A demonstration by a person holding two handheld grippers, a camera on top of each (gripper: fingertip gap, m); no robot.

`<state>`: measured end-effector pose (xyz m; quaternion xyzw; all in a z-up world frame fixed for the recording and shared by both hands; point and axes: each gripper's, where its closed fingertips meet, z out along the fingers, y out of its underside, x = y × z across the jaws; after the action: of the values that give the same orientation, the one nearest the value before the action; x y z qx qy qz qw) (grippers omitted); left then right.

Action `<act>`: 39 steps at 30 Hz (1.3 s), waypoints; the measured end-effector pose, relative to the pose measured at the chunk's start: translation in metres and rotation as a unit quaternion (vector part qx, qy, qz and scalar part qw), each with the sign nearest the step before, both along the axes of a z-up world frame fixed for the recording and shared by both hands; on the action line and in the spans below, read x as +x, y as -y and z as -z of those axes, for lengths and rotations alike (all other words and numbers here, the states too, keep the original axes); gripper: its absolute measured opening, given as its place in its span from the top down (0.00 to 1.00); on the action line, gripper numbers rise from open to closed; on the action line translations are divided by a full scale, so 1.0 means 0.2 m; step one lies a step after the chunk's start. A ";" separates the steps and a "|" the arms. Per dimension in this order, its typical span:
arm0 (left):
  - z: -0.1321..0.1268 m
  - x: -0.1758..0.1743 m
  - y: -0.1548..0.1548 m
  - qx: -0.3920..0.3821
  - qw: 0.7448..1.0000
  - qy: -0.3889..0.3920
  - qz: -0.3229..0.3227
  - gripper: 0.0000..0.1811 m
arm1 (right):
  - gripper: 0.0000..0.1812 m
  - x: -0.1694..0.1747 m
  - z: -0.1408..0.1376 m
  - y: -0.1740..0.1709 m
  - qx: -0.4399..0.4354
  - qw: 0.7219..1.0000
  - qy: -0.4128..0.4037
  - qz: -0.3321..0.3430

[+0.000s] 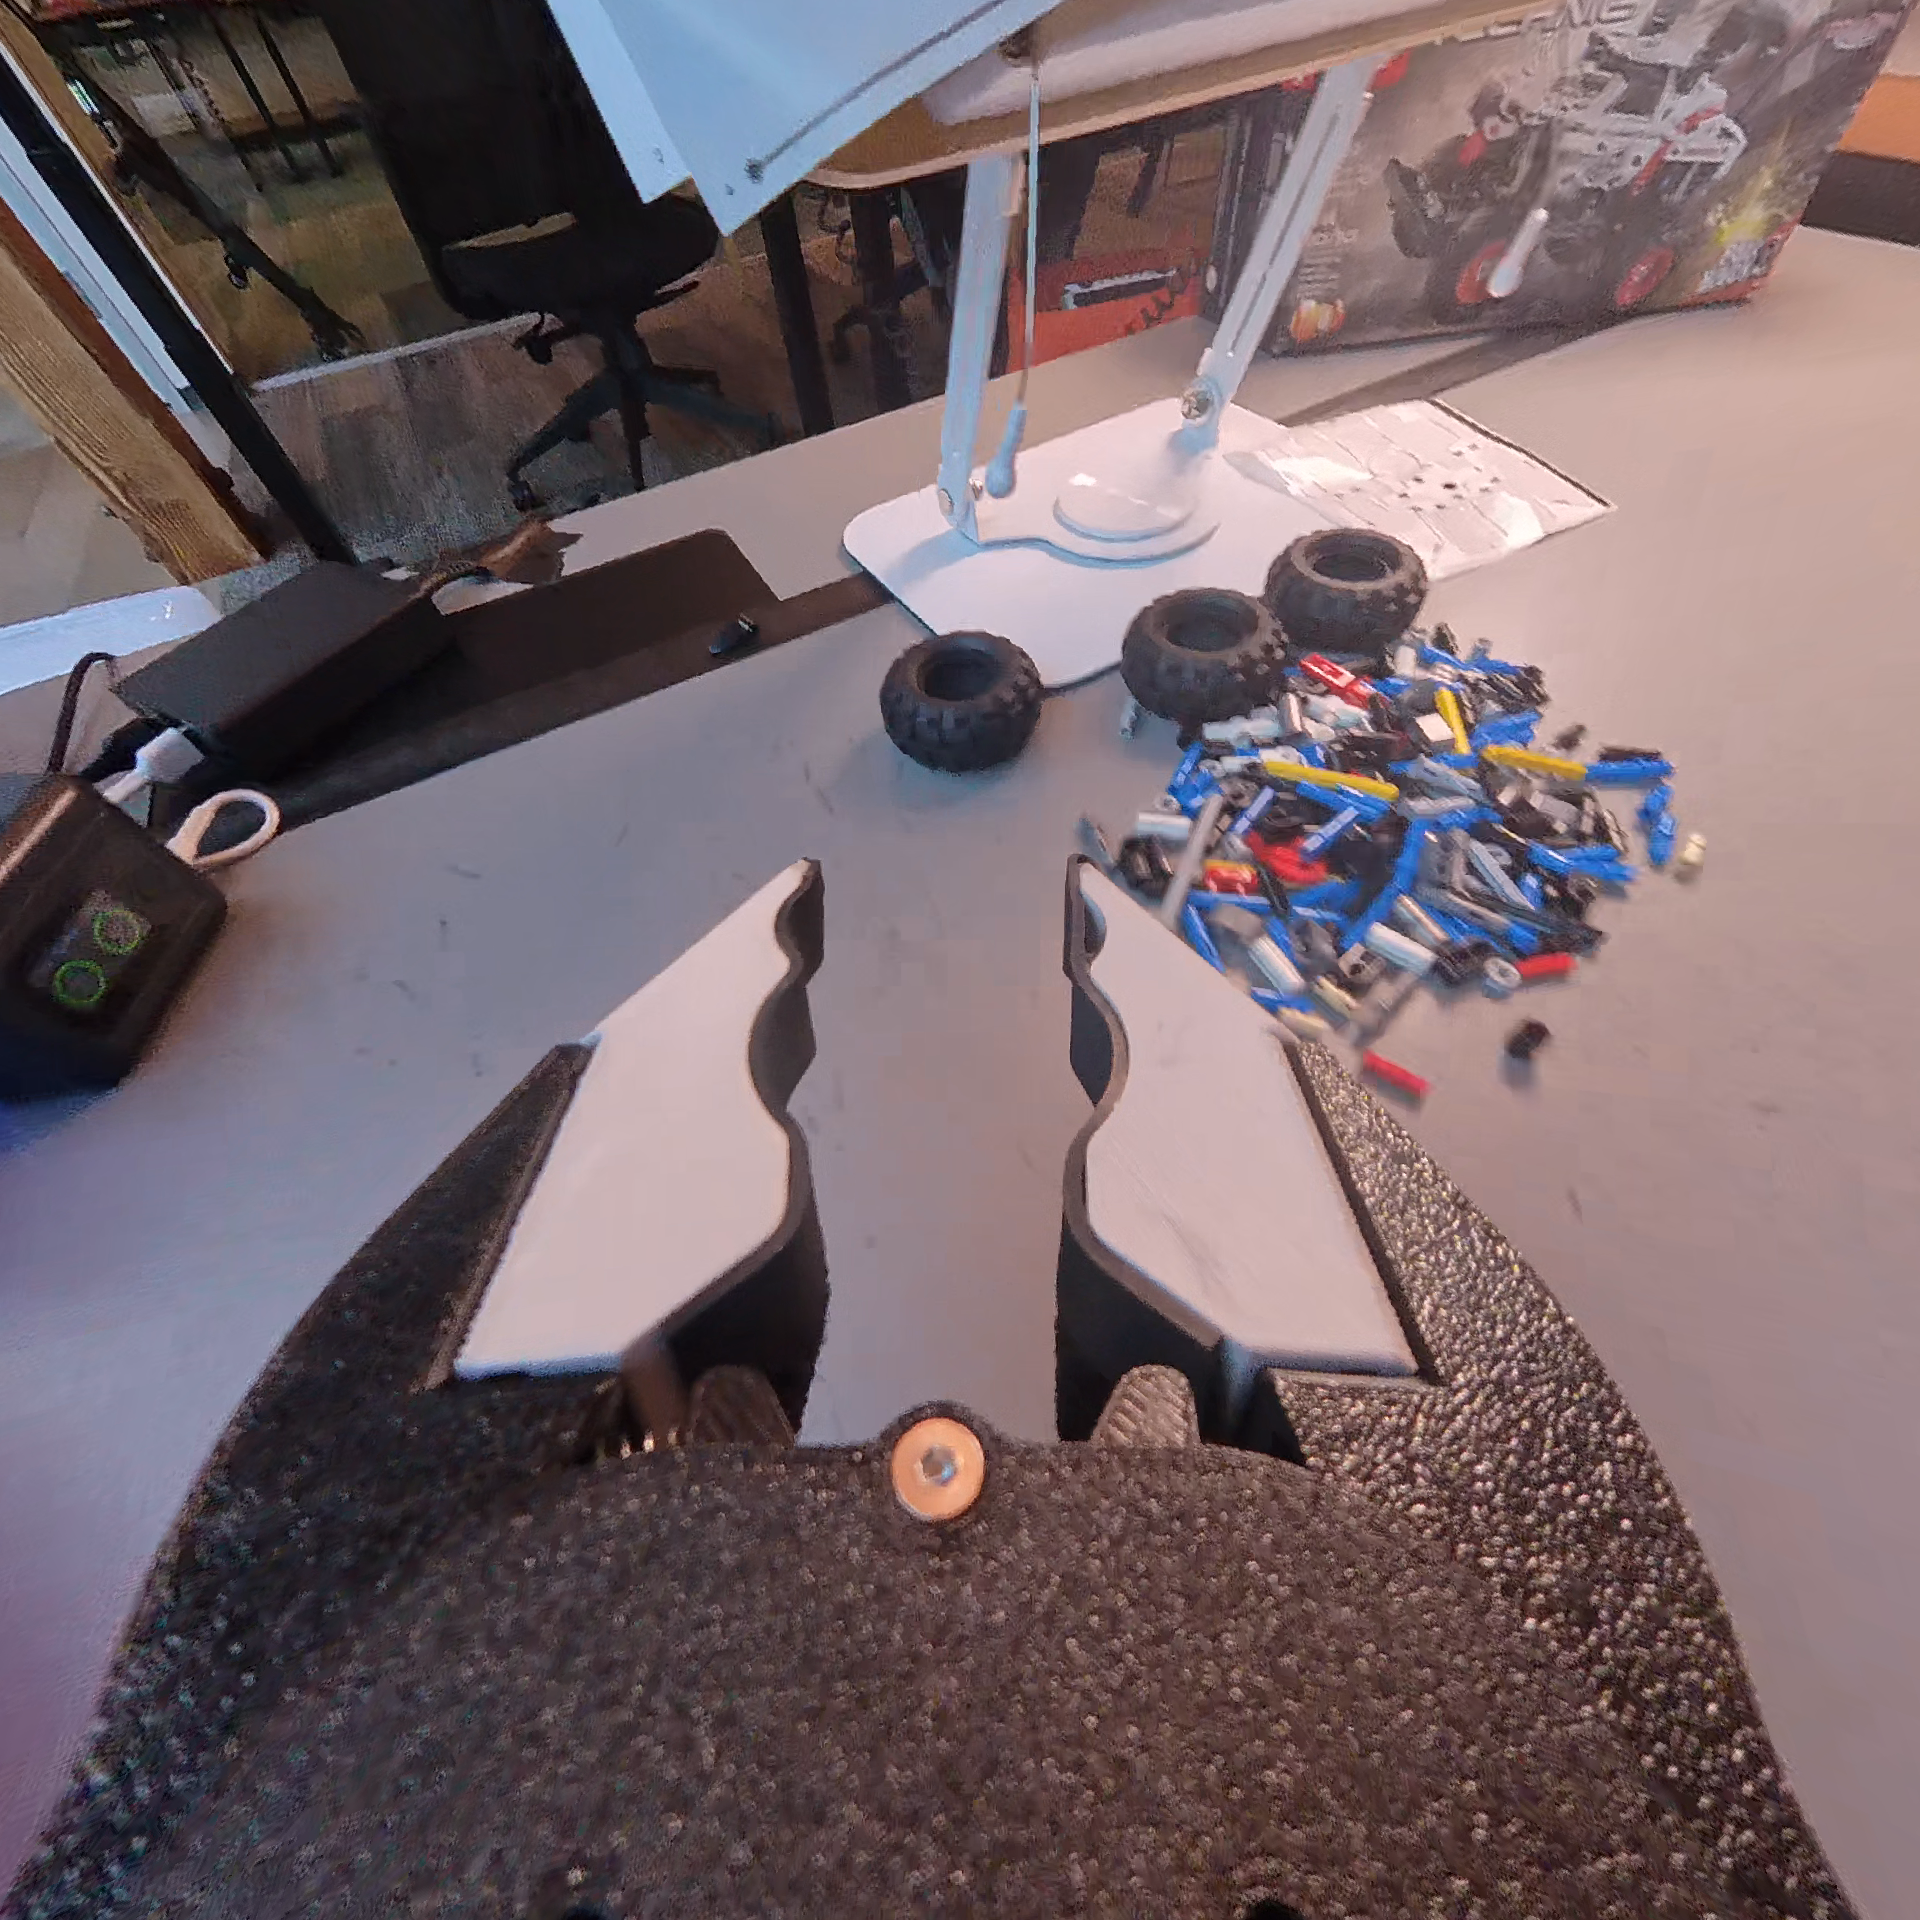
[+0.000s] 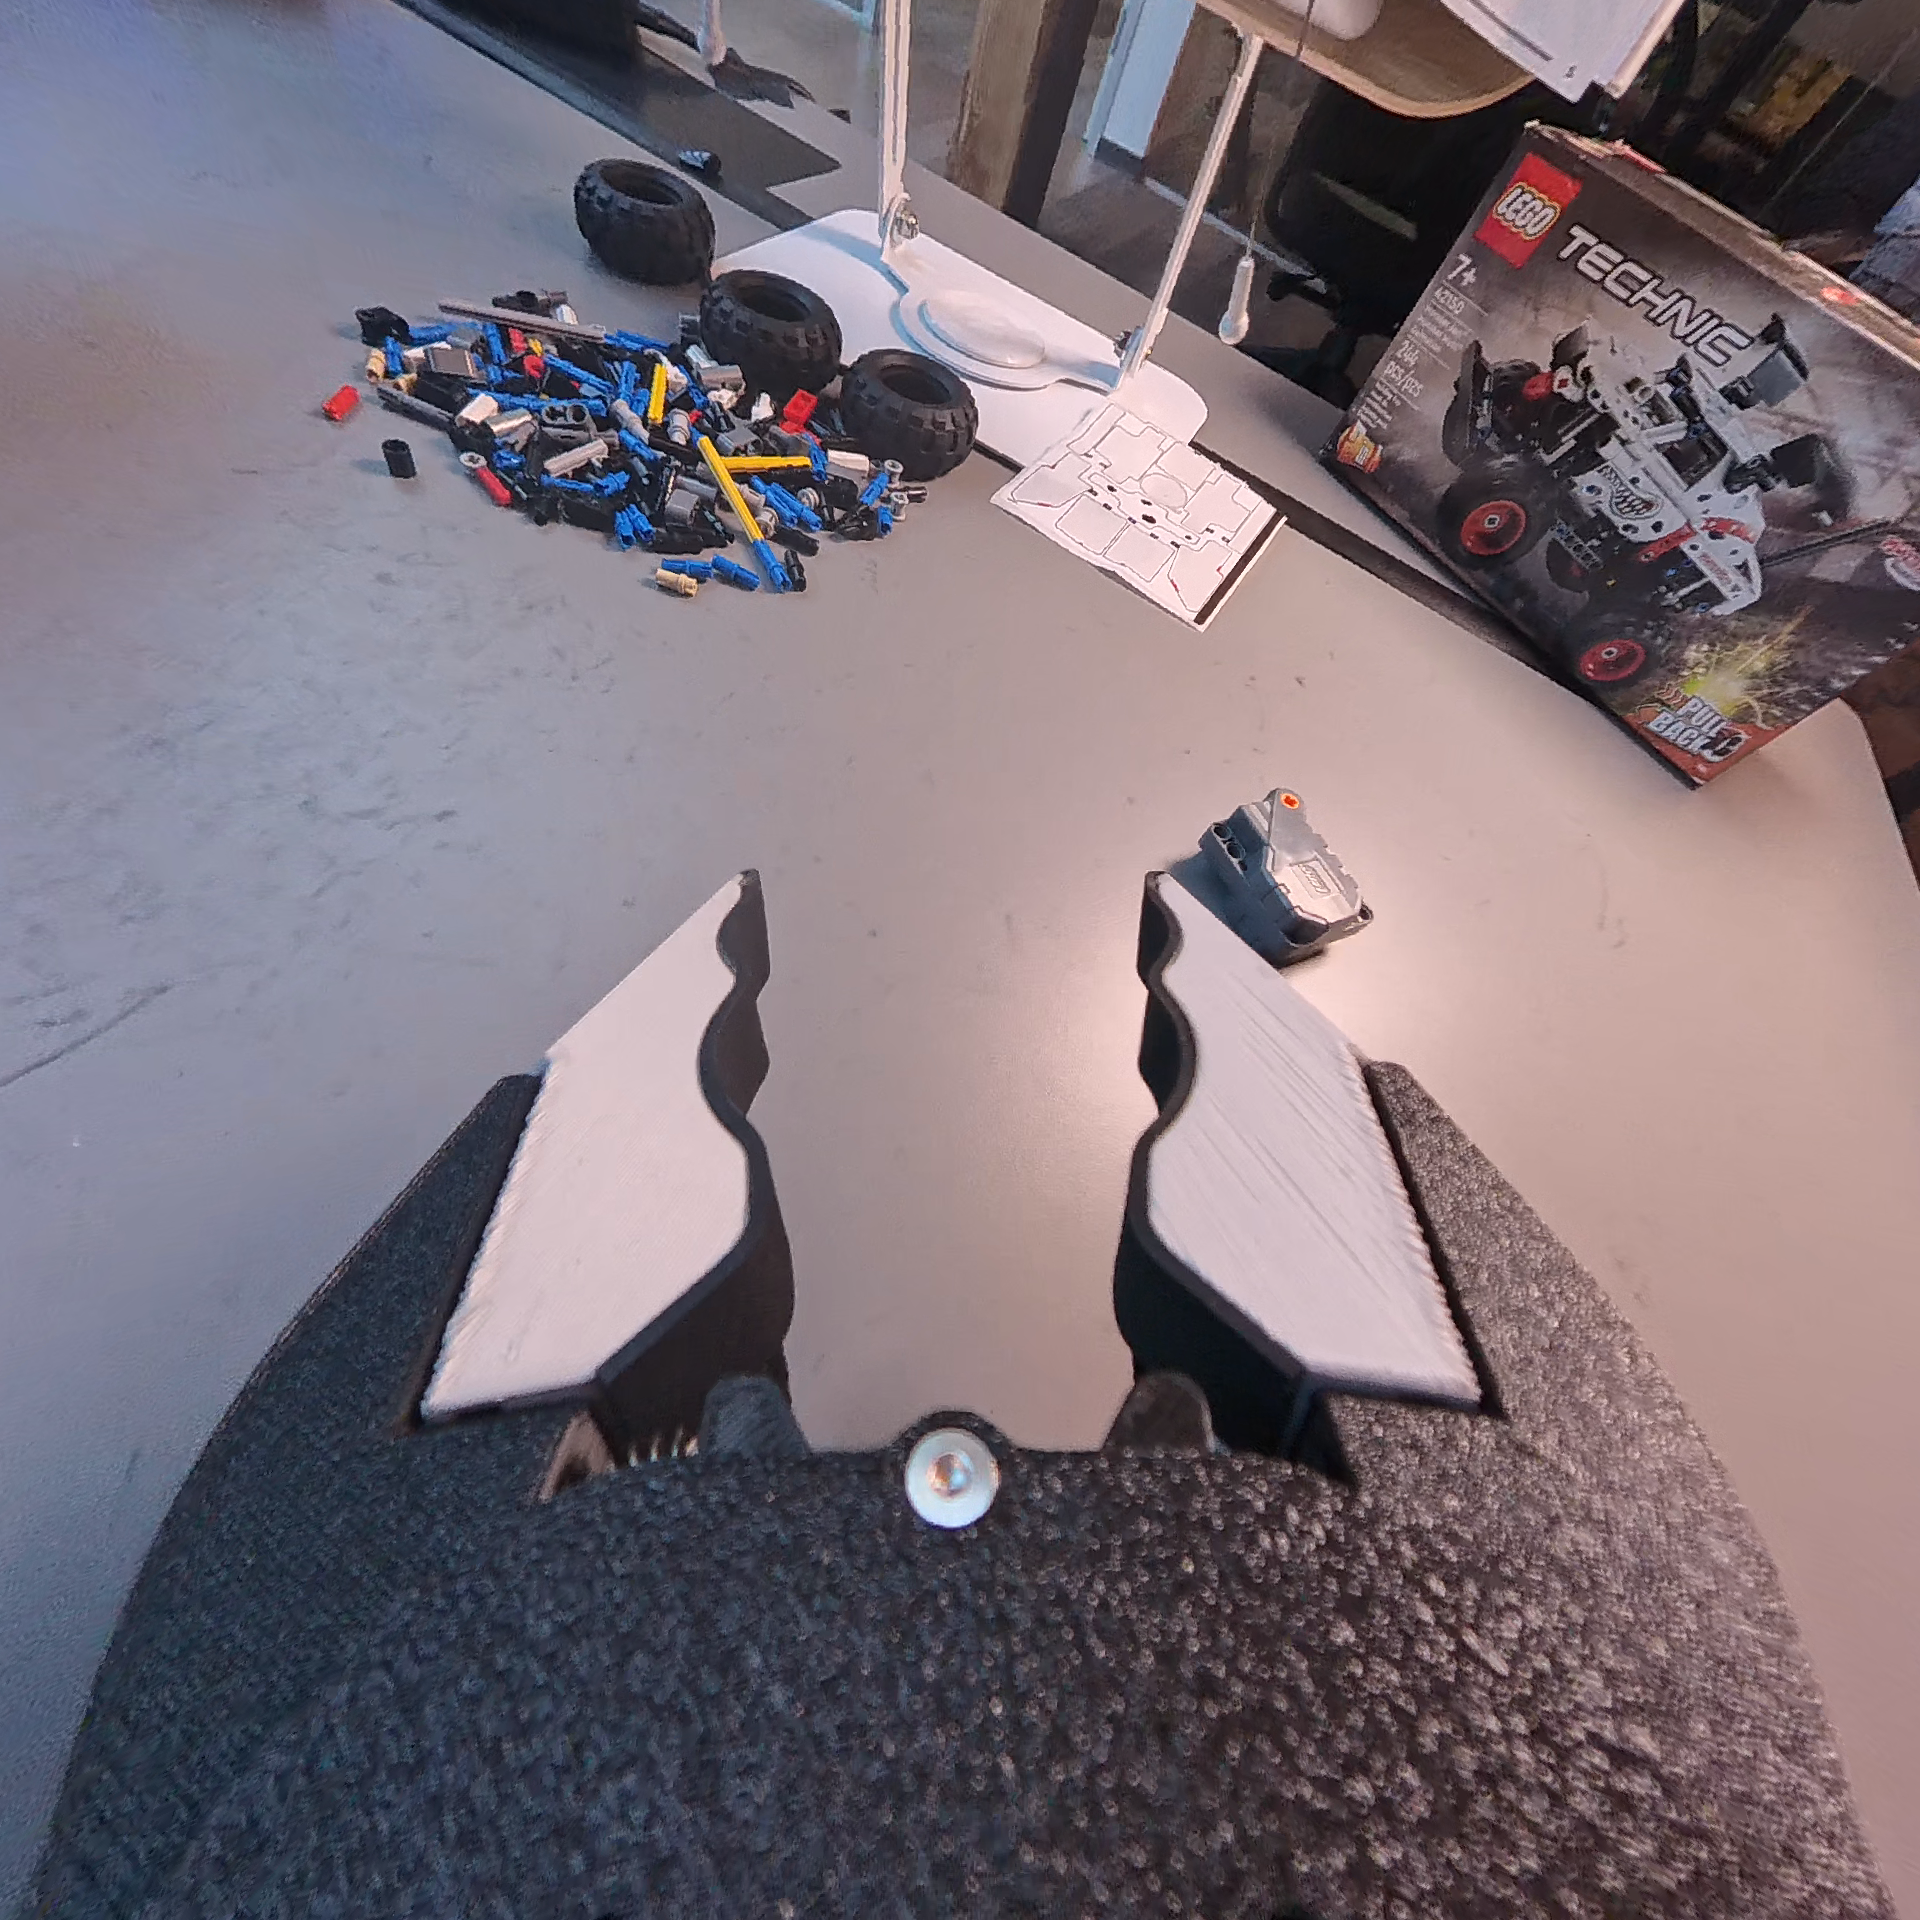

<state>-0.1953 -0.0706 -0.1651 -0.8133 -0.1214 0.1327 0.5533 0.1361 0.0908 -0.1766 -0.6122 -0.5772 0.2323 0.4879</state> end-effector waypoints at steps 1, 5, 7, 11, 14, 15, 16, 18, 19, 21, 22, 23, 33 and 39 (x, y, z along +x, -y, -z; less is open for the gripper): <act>0.01 -0.08 -0.07 0.005 1.000 0.006 -0.002 0.75 | 0.61 0.00 0.00 0.00 0.001 1.000 0.001 0.000; 0.07 -0.38 -0.33 -0.001 0.999 0.040 -0.020 0.76 | 0.61 0.00 0.00 -0.01 -0.009 1.000 0.000 0.005; 0.15 -0.51 -0.44 -0.040 0.997 0.063 -0.017 0.76 | 0.61 0.00 0.01 -0.02 -0.015 1.000 0.001 0.007; 0.27 -0.69 -0.61 -0.106 0.991 0.082 -0.011 0.78 | 0.61 0.00 0.02 -0.02 -0.029 1.000 0.003 0.002; 0.29 -0.76 -0.71 -0.121 0.989 0.086 0.011 0.82 | 0.61 0.00 0.01 -0.03 -0.044 0.999 -0.007 0.004; 0.30 -0.77 -0.73 -0.128 0.988 0.084 0.021 0.82 | 0.61 0.01 0.01 -0.03 -0.049 0.999 -0.011 0.004; 0.31 -0.78 -0.75 -0.139 0.986 0.082 0.030 0.82 | 0.61 0.01 0.00 -0.04 -0.055 0.998 -0.014 0.005; 0.35 -0.79 -0.78 -0.166 0.981 0.086 0.049 0.82 | 0.61 0.01 0.00 -0.04 -0.065 0.998 -0.020 0.007; 0.38 -0.78 -0.79 -0.180 0.978 0.091 0.055 0.84 | 0.61 0.01 0.00 -0.04 -0.070 0.997 -0.021 0.007; 0.38 -0.82 -0.79 -0.188 0.978 0.082 0.045 0.90 | 0.61 0.01 0.00 -0.05 -0.076 0.997 -0.022 0.008; 0.38 -0.83 -0.79 -0.189 0.978 0.078 0.042 0.95 | 0.61 0.01 0.00 -0.05 -0.077 0.997 -0.022 0.008; 0.38 -0.83 -0.79 -0.190 0.978 0.076 0.045 0.96 | 0.61 0.01 0.00 -0.05 -0.079 0.997 -0.022 0.007; 0.15 -0.15 -0.46 -0.129 0.959 0.121 0.221 0.96 | 0.62 0.01 -0.02 -0.03 -0.084 0.996 -0.034 -0.006; 0.18 0.36 -0.37 -0.141 0.932 0.100 0.317 0.88 | 0.62 0.00 0.02 -0.01 -0.069 0.997 -0.004 -0.016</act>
<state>-0.1239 0.0025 -0.2015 -0.8880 0.1084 -0.1159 0.4316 0.1352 0.0925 -0.1802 -0.6340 -0.5677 0.2824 0.4428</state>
